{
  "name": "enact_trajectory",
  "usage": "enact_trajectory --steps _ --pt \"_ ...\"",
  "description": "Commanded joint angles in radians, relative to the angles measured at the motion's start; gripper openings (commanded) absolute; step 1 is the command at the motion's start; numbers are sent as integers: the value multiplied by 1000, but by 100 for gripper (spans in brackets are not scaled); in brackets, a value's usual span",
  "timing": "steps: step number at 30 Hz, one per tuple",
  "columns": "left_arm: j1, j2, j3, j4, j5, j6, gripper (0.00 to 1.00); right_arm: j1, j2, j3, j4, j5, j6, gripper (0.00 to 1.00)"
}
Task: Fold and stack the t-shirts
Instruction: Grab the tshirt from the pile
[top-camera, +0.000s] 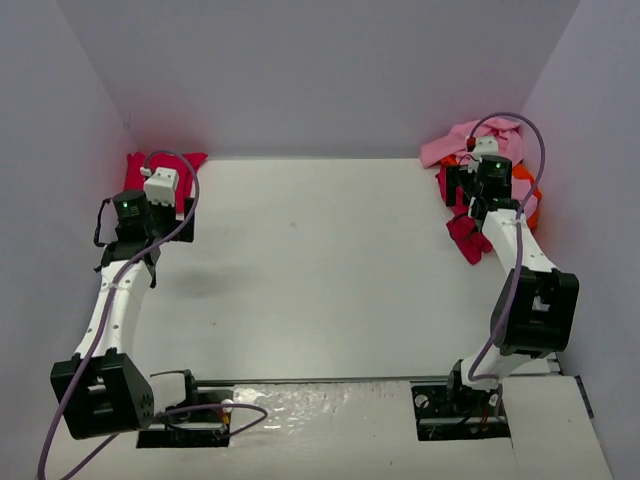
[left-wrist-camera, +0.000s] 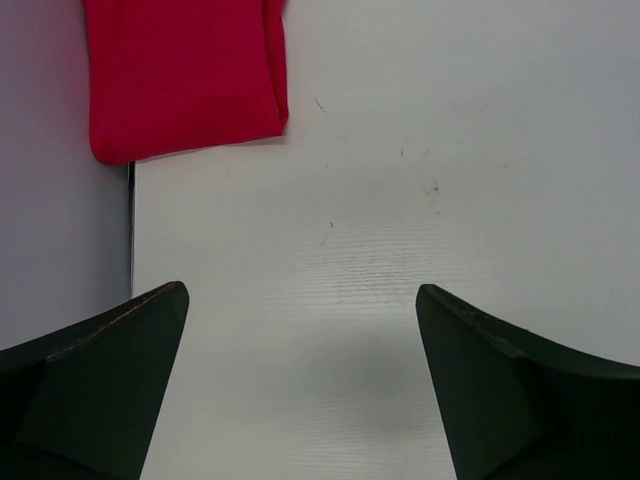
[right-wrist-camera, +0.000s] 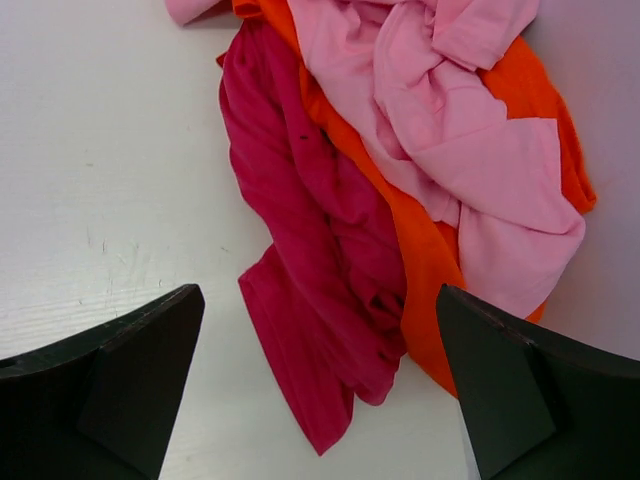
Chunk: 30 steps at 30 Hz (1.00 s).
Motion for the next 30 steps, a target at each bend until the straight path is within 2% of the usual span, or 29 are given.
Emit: enact_trajectory --steps 1,3,6,9,12,25,28,30 --pt "-1 -45 -25 51 23 21 97 11 -31 49 -60 -83 -6 100" --pt "-1 -59 -59 59 37 28 97 28 -18 47 -104 -119 -45 100" --pt "-1 -80 -132 71 54 50 97 138 29 0 -201 -63 -151 100" --pt "-2 -93 -191 99 39 59 97 255 60 -62 -205 51 -225 100" --pt "-1 -97 -215 106 46 60 97 314 77 -83 -188 76 -230 100" --pt "0 -99 -264 124 35 71 97 334 191 -9 -186 131 -221 100" --pt "1 -99 -273 128 32 81 97 332 226 55 -183 239 -252 100" --pt "1 -97 -268 124 26 84 97 328 265 176 -183 314 -281 100"
